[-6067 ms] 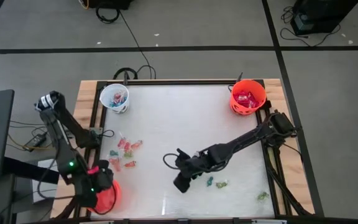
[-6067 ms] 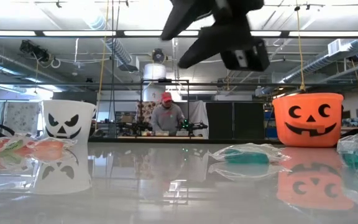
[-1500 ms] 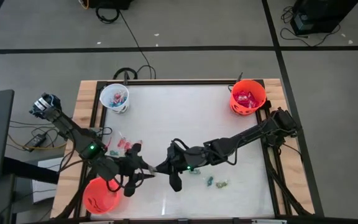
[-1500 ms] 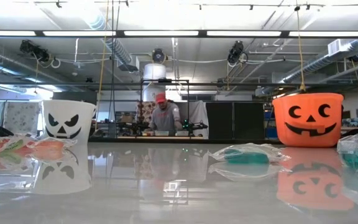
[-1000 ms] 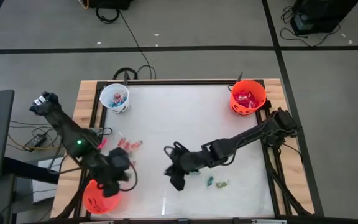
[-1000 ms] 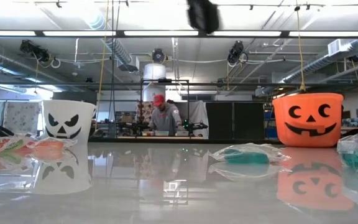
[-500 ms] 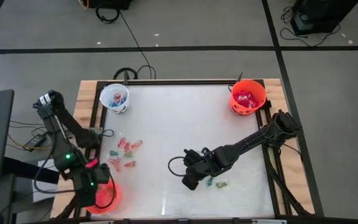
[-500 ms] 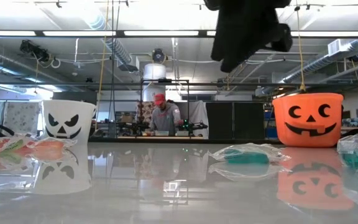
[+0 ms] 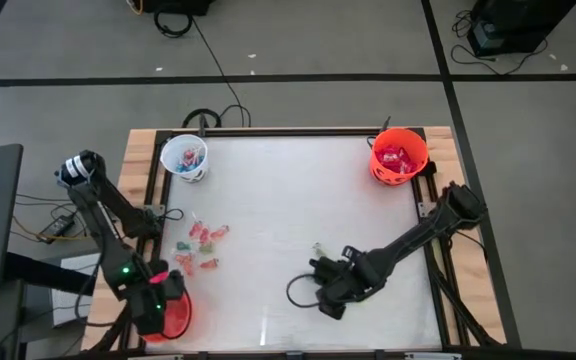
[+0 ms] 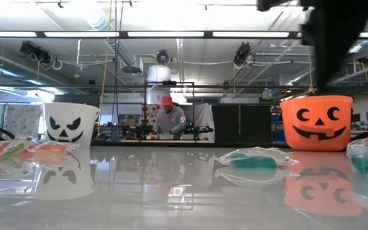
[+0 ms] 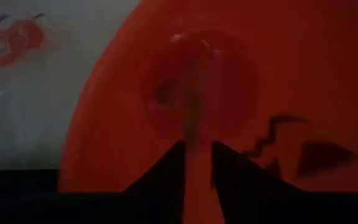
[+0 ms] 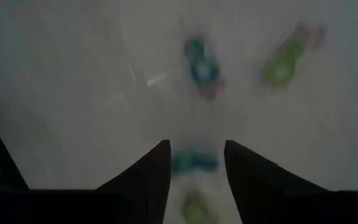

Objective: Sort candy by brand, put in halloween buckets
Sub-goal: Put the green gummy into the bottom orange bucket, then put the blue gummy into the bottom orange bucket

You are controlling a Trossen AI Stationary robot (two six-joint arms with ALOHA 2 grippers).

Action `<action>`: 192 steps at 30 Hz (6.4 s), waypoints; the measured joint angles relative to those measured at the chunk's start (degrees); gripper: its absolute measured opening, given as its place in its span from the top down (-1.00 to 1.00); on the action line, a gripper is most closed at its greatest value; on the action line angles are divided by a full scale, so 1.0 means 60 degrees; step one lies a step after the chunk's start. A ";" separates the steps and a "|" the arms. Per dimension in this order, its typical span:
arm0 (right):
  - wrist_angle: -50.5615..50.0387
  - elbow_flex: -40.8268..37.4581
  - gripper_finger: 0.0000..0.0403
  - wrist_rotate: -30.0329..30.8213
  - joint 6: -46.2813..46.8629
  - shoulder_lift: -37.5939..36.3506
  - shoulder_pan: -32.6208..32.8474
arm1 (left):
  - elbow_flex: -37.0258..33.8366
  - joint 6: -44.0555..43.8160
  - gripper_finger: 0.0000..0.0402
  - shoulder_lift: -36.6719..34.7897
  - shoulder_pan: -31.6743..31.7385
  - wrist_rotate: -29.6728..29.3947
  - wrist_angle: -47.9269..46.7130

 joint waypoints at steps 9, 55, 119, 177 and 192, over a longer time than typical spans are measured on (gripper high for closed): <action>0.0053 -0.1344 -0.17 -0.0695 0.0721 -0.0004 0.1367 | 0.0012 -0.0734 0.12 -0.0004 0.0022 0.0294 0.0147; 0.8576 -0.1234 0.98 0.1615 -0.2200 0.0014 -0.0475 | 0.2480 0.5893 0.22 0.0036 0.2416 -0.5222 0.3288; 1.1934 -0.1237 0.98 0.1563 -0.3942 0.0006 -0.0899 | 0.2757 0.7019 0.56 0.0882 0.4579 -0.4659 0.5006; 0.1535 -0.2128 -0.08 0.1003 0.1353 -0.0001 0.0717 | 0.0132 -0.2493 0.45 -0.0663 -0.0040 -0.1192 -0.0812; 0.2003 -0.2282 -0.36 0.0539 -0.3030 -0.0001 0.1178 | 0.1692 -0.2555 0.48 -0.0667 -0.0040 -0.1949 -0.1049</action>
